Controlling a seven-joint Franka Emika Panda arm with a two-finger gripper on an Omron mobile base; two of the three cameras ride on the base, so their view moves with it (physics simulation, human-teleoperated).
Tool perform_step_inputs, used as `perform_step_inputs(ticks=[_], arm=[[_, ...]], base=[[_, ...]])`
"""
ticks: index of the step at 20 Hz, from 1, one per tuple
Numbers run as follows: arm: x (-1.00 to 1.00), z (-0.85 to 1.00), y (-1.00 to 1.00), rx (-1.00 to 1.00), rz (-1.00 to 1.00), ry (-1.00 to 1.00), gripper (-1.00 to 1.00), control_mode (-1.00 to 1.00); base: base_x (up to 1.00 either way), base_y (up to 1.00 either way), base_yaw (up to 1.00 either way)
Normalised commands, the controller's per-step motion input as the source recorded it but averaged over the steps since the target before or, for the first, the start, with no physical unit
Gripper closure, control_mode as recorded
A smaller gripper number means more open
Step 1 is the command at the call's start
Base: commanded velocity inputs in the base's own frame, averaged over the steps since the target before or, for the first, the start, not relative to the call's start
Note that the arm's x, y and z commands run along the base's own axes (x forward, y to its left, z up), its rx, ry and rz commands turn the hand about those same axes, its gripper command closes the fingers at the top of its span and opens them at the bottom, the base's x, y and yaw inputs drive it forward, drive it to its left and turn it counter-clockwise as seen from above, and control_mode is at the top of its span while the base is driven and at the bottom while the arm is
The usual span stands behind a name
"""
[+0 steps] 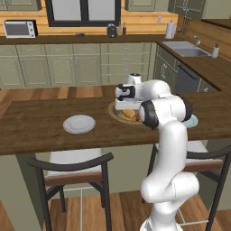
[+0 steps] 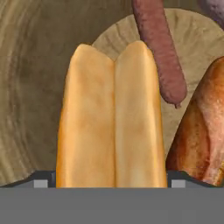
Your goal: Place one bun and one sausage from the bowl on each plate.
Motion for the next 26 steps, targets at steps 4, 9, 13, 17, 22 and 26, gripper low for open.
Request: perform_step_inputs(ticks=[4, 9, 13, 17, 22, 26], arm=[[-1.0, 0.83, 0.64, 0.0, 0.1, -0.17, 1.0, -1.0], [-0.42, 0.0, 0.99, 0.0, 0.21, -0.14, 1.0, -1.0], [0.14, 0.37, 1.0, 0.0, 0.01, -0.04, 1.0, -1.0], [0.47, 0.49, 1.0, 0.04, 0.0, 0.09, 1.0, -1.0], [0.51, -0.59, 0.37, 0.35, -0.09, 0.2, 1.0, -1.0], [0.82, -0.35, 1.0, -0.04, -0.17, 0.0, 1.0, -1.0]], base=[[0.0, 0.0, 0.0], [0.0, 0.0, 0.0], [0.0, 0.0, 0.0], [0.0, 0.0, 0.0], [0.0, 0.0, 0.0], [0.0, 0.0, 0.0]])
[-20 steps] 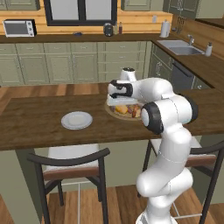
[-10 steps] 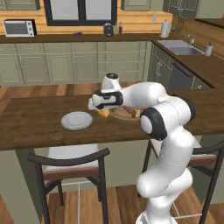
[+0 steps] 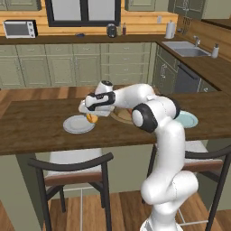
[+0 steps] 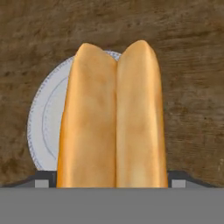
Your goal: Place one bun and one sausage from the bowl on each plate.
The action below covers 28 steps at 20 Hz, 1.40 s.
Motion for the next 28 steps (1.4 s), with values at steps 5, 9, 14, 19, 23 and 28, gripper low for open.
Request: perform_step_inputs(ticks=[5, 9, 14, 19, 23, 28], arm=[[0.85, -0.49, 0.91, -0.16, -0.14, 0.02, -1.0, -1.0], [-0.04, 0.01, -0.12, -0.02, 0.0, 0.01, -1.0, -1.0], [-0.08, 0.2, -0.64, 0.0, -0.04, 0.0, -1.0, -1.0], [-0.02, 0.42, -0.48, 0.0, -0.06, 0.0, -1.0, -1.0], [-0.55, 0.95, -1.0, -0.13, -0.02, -0.12, -1.0, -1.0], [-0.6, 0.49, -1.0, -0.28, 0.0, -0.13, -1.0, -1.0]], base=[[0.0, 0.0, 0.0], [0.0, 0.0, 0.0], [0.0, 0.0, 0.0], [0.0, 0.0, 0.0], [0.0, 0.0, 0.0], [0.0, 0.0, 0.0]])
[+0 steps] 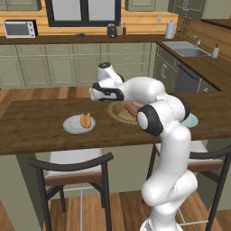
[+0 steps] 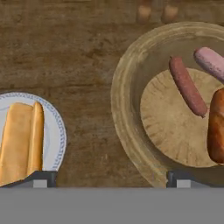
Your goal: Place one bun and one sausage from the bowl on each plate.
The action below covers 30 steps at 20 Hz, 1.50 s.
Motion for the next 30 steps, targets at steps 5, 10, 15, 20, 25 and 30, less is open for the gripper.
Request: perform_step_inputs(ticks=[5, 10, 15, 20, 25, 30], arm=[[-0.18, -0.05, -1.0, -0.41, 0.0, 0.03, -1.0, -1.0], [0.06, -0.44, -0.92, -0.04, -0.01, -0.01, -1.0, -1.0], [0.16, -0.02, -0.22, 0.0, 0.02, -0.01, -1.0, -1.0], [0.7, -0.37, -0.5, 0.0, 0.11, -0.06, -1.0, -1.0], [0.94, -0.38, 0.01, 0.0, 0.02, 0.04, -1.0, -1.0], [0.98, -0.56, 0.24, -0.07, 0.0, 0.33, -1.0, -1.0]], base=[[0.0, 0.0, 0.0], [0.0, 0.0, 0.0], [0.0, 0.0, 0.0], [0.0, 0.0, 0.0], [0.0, 0.0, 0.0], [0.0, 0.0, 0.0]])
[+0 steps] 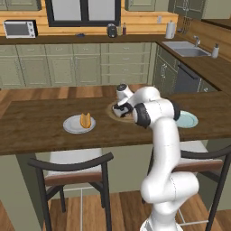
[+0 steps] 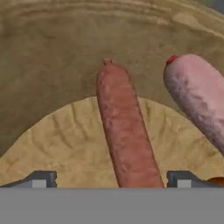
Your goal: Place one bun and one sausage from the bowl on each plate.
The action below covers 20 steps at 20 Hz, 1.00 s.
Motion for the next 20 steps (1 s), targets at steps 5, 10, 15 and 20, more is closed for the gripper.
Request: perform_step_inputs(ticks=[5, 10, 15, 20], arm=[[0.53, -0.17, -0.25, 0.0, 0.0, 0.11, -1.0, -1.0], [-0.56, -0.86, -0.23, -0.03, 0.0, 0.21, -1.0, -1.0], [-0.12, -0.83, -0.02, 0.0, 0.0, 0.06, 1.0, -1.0], [-0.88, -1.0, -0.37, -0.01, 0.05, -0.13, 1.0, -1.0]], base=[[0.0, 0.0, 0.0], [0.0, 0.0, 0.0], [0.0, 0.0, 0.0], [0.0, 0.0, 0.0]])
